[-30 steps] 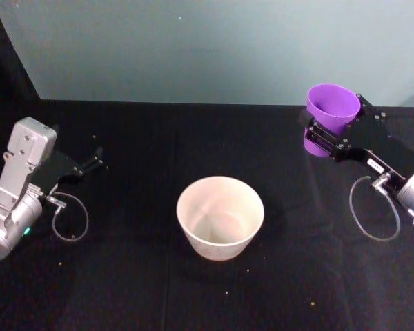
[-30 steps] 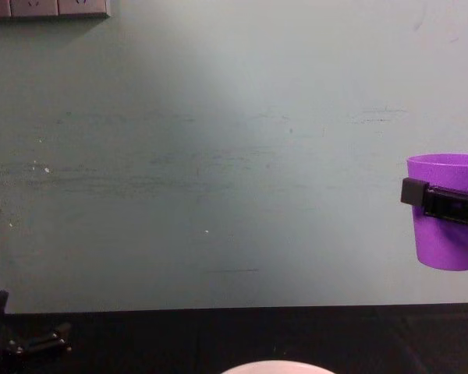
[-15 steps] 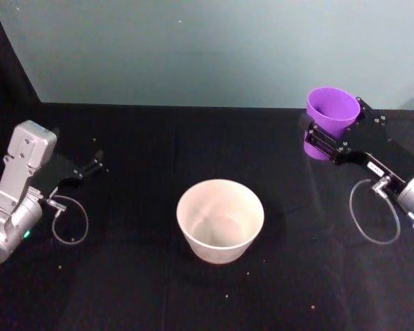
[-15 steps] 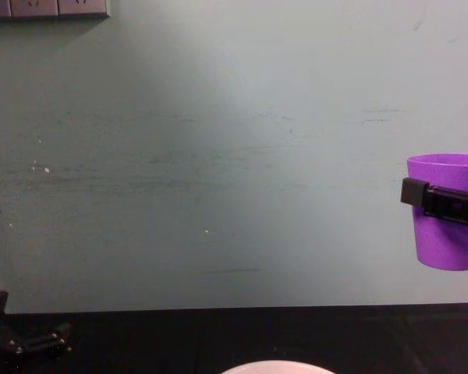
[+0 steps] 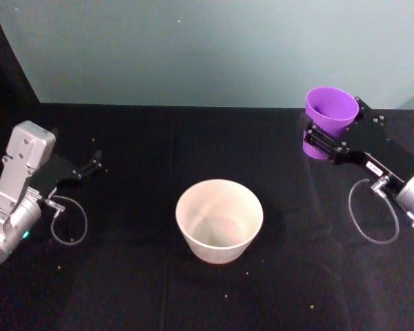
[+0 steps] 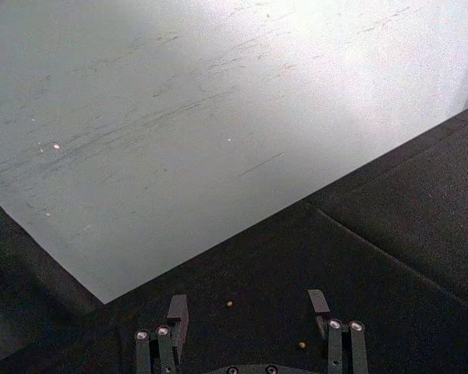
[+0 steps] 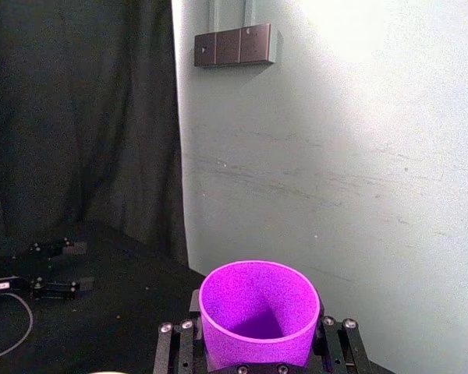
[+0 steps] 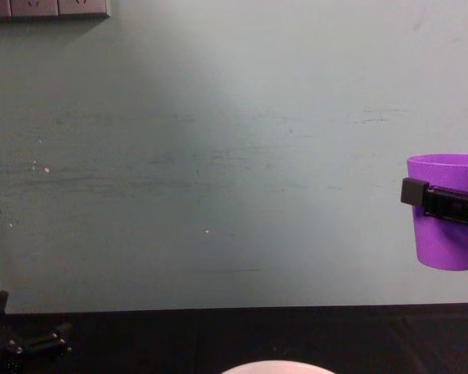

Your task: Pick up the cup and pour the mung beans from the cup into the bowl.

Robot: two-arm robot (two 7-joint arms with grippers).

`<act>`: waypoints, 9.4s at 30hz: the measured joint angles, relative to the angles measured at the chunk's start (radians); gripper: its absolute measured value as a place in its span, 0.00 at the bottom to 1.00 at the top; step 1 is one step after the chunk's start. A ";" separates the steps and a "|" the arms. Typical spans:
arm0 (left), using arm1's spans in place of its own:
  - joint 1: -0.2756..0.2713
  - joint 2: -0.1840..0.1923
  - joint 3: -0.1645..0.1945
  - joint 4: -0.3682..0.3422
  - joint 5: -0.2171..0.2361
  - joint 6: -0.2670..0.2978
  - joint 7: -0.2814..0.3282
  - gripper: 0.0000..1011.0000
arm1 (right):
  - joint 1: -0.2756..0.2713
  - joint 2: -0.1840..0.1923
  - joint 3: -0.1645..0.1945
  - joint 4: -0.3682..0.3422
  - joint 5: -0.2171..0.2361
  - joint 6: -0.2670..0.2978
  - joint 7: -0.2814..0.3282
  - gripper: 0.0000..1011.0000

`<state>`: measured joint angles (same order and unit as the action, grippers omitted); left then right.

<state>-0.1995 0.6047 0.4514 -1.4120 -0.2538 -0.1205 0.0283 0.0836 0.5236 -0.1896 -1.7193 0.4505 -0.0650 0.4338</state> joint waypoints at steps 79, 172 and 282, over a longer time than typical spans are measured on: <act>0.000 0.000 0.000 0.000 0.000 0.000 0.000 0.99 | 0.158 0.093 -0.395 0.050 -1.372 -0.083 -0.354 0.74; 0.000 0.000 0.000 0.000 0.000 0.000 0.000 0.99 | 0.101 0.126 -0.311 0.214 -0.776 -0.339 -0.586 0.74; 0.000 0.000 0.000 0.000 0.000 0.000 0.000 0.99 | -0.171 -0.102 0.101 0.115 -0.165 -0.191 -0.460 0.99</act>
<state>-0.1995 0.6047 0.4513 -1.4120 -0.2539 -0.1205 0.0283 -0.0874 0.4214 -0.0888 -1.6043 0.2859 -0.2565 -0.0261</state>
